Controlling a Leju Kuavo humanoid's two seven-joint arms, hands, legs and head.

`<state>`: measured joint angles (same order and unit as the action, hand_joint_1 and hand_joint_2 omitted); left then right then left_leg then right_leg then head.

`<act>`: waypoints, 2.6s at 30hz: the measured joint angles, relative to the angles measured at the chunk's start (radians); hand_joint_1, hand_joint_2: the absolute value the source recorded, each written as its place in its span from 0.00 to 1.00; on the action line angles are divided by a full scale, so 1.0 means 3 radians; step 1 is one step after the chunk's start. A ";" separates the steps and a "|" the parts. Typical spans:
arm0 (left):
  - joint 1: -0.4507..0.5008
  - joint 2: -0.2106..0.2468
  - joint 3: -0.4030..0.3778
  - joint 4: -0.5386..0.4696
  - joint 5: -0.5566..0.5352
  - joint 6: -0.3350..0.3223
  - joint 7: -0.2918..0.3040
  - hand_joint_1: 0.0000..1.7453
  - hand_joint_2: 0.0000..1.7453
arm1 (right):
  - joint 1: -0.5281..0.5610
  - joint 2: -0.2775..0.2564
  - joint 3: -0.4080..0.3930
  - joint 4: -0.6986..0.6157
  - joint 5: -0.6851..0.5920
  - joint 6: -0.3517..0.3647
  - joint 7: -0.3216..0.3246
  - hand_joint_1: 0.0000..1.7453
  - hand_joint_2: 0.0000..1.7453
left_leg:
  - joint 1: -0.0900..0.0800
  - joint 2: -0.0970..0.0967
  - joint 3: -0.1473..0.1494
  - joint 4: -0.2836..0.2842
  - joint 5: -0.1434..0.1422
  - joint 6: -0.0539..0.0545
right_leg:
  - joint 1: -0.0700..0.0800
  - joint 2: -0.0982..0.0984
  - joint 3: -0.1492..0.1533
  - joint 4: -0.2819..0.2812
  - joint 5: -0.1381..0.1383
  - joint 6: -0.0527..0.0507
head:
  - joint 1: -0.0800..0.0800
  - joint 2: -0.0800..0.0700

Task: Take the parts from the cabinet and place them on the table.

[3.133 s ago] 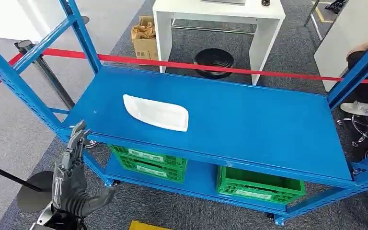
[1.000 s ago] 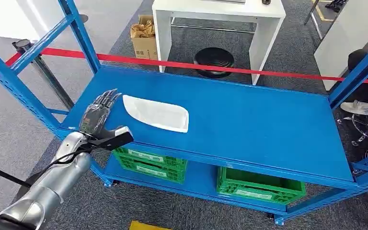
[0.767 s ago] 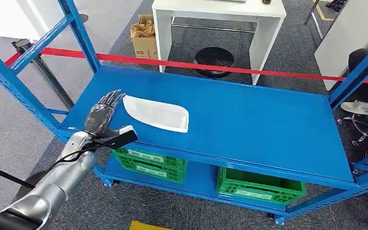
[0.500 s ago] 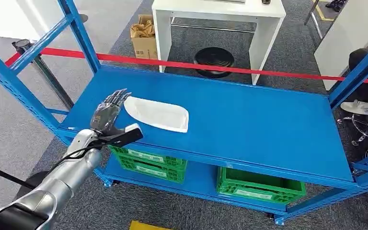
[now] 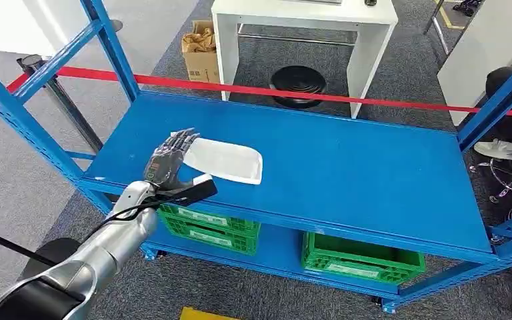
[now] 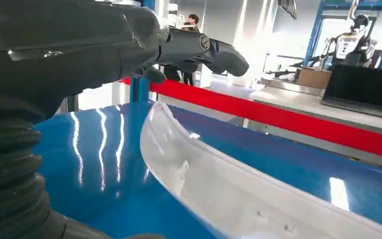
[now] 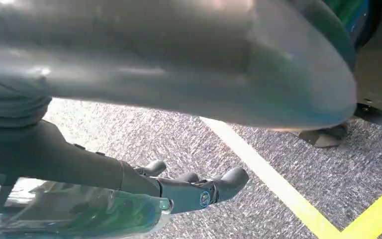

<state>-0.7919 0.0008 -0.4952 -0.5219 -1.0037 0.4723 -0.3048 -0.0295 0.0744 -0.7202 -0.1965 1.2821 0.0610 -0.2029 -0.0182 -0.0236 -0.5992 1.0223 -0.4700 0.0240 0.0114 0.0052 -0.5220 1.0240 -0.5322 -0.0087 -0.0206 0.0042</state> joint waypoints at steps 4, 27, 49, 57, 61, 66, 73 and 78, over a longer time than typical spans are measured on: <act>-0.0002 -0.0040 -0.0004 0.0087 0.0000 0.0003 0.0000 0.00 1.00 | 0.0002 0.0006 0.0001 0.0000 0.0004 0.0001 -0.0019 0.00 0.00 | 0.0000 0.0001 0.0000 0.0000 0.0000 0.0000 | 0.0000 0.0000 0.0000 0.0000 0.0000 0.0000 | -0.0001 0.0000; -0.0157 -0.0159 -0.0047 0.0435 -0.0081 -0.0066 0.0170 0.00 1.00 | -0.0004 0.0034 0.0001 0.0000 0.0013 0.0032 -0.0023 0.00 0.00 | 0.0000 0.0000 0.0000 0.0000 0.0000 0.0000 | 0.0000 0.0000 0.0000 0.0001 0.0000 0.0000 | -0.0001 0.0000; -0.0276 -0.0153 -0.0048 0.0604 -0.0296 -0.0158 0.0409 0.00 1.00 | -0.0030 0.0086 0.0029 0.0000 0.0094 0.0042 -0.0037 0.00 0.00 | 0.0000 0.0000 0.0000 0.0000 0.0000 0.0000 | 0.0000 0.0000 0.0000 0.0001 0.0000 0.0000 | -0.0001 0.0000; -0.0302 -0.0154 -0.0062 0.0627 -0.0317 -0.0203 0.0421 0.00 1.00 | -0.0031 0.0104 0.0034 0.0001 0.0125 0.0048 -0.0038 0.00 0.00 | 0.0000 0.0000 0.0000 0.0000 0.0000 0.0000 | 0.0000 0.0000 0.0000 0.0001 0.0000 0.0000 | -0.0001 0.0000; -0.0304 -0.0159 -0.0067 0.0637 -0.0322 -0.0210 0.0421 0.00 1.00 | -0.0030 0.0118 0.0045 0.0003 0.0130 0.0053 -0.0038 0.00 0.00 | 0.0000 0.0000 0.0000 0.0000 0.0000 0.0000 | 0.0000 0.0000 0.0000 0.0001 0.0000 0.0000 | -0.0001 0.0000; -0.0318 -0.0198 -0.0086 0.0656 -0.0353 -0.0239 0.0421 0.00 1.00 | -0.0028 0.0130 0.0052 0.0009 0.0128 0.0066 -0.0037 0.00 0.00 | 0.0000 0.0000 0.0000 0.0000 0.0000 0.0000 | 0.0000 0.0000 0.0001 0.0001 0.0000 0.0000 | -0.0001 0.0000; -0.0336 -0.0234 -0.0095 0.0684 -0.0359 -0.0262 0.0457 0.00 1.00 | -0.0029 0.0144 0.0059 0.0015 0.0150 0.0092 0.0005 0.00 0.00 | 0.0000 0.0000 0.0000 0.0000 0.0000 0.0000 | 0.0000 0.0000 0.0001 0.0001 0.0000 0.0000 | 0.0000 0.0000; -0.0340 -0.0239 -0.0095 0.0701 -0.0361 -0.0257 0.0482 0.00 1.00 | -0.0029 0.0150 0.0085 0.0015 0.0175 0.0099 0.0014 0.00 0.00 | 0.0000 0.0000 0.0000 0.0000 0.0000 0.0000 | 0.0000 0.0000 0.0001 0.0001 0.0000 0.0000 | -0.0001 0.0000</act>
<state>-0.8940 -0.0710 -0.5238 -0.3117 -1.1120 0.3952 -0.1602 -0.0381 0.1194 -0.6947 -0.1919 1.3348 0.0908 -0.1987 -0.0181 -0.0235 -0.5991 1.0222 -0.4699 0.0240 0.0115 0.0052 -0.5216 1.0242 -0.5321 -0.0087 -0.0210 0.0042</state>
